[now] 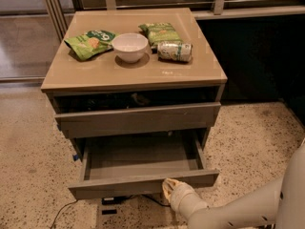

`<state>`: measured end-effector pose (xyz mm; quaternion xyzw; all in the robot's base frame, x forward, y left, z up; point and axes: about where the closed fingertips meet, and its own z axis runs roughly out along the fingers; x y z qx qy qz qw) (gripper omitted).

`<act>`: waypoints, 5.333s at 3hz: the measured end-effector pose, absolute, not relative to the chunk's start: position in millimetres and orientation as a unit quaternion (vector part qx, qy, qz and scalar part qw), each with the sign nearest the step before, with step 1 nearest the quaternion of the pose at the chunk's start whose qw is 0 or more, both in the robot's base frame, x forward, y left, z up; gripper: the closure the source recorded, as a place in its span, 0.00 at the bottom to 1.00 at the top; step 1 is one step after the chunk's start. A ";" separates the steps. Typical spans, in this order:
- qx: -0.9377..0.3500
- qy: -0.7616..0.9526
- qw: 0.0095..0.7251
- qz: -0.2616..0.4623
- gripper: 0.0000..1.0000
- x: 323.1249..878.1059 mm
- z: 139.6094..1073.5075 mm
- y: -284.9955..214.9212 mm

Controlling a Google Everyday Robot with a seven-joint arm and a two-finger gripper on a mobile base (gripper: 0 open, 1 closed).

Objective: Close middle drawer

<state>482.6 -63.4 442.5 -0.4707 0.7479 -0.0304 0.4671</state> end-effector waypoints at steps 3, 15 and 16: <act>-0.463 0.739 0.488 -0.037 1.00 501.9 427.6 -54.6; -0.506 0.662 0.552 0.029 1.00 595.7 403.1 -10.6; -0.512 0.655 0.555 0.028 1.00 599.5 404.6 -8.8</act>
Offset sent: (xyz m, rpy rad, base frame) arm 0.0282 0.0104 -0.0224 0.0250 -0.0612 -0.0130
